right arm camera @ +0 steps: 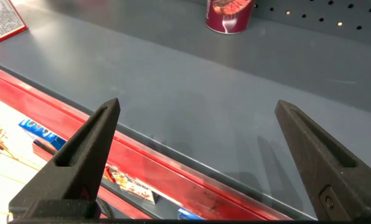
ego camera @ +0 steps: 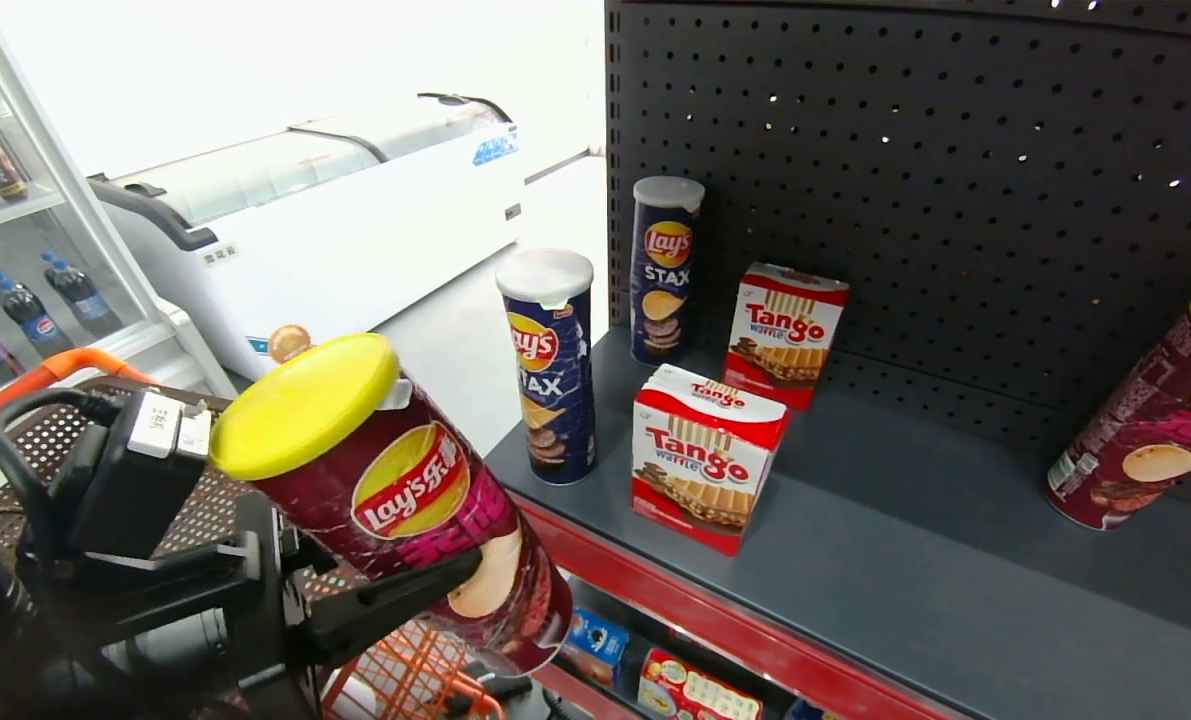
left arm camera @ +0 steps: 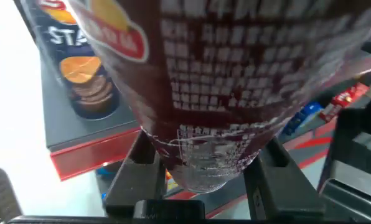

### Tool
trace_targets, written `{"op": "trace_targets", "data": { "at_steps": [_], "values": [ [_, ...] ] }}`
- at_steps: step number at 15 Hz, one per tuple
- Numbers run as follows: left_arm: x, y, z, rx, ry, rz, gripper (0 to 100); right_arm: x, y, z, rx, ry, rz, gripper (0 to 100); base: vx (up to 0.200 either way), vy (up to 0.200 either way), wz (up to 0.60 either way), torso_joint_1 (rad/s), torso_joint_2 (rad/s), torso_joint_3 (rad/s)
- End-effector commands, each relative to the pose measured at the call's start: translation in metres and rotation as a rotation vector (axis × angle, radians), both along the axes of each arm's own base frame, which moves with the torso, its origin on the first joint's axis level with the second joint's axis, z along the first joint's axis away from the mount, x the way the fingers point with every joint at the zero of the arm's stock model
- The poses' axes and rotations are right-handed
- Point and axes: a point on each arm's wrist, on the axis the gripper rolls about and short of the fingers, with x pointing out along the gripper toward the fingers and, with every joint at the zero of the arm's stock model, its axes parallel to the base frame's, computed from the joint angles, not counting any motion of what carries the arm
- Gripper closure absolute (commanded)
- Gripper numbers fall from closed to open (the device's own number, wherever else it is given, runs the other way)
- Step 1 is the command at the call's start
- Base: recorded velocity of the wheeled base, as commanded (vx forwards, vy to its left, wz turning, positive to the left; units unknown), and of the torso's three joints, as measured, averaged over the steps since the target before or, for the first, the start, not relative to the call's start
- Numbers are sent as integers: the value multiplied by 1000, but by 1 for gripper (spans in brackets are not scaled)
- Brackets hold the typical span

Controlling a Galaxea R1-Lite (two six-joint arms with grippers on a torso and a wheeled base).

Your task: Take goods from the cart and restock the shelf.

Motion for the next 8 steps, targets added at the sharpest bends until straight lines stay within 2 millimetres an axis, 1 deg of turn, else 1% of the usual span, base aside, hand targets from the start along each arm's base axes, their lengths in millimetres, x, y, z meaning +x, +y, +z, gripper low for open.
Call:
{"op": "trace_targets", "data": {
  "at_steps": [1, 4, 6, 8],
  "values": [
    [-5, -12, -3, 13, 10, -77, 100, 0, 0, 0, 0, 0, 0, 0, 0, 0, 0, 0, 0, 0],
    [-19, -20, -11, 83, 50, -168, 100, 0, 0, 0, 0, 0, 0, 0, 0, 0, 0, 0, 0, 0],
    [-26, -17, -14, 125, 75, -192, 100, 0, 0, 0, 0, 0, 0, 0, 0, 0, 0, 0, 0, 0],
    [-26, -16, -15, 138, 77, -193, 100, 0, 0, 0, 0, 0, 0, 0, 0, 0, 0, 0, 0, 0]
  ]
}}
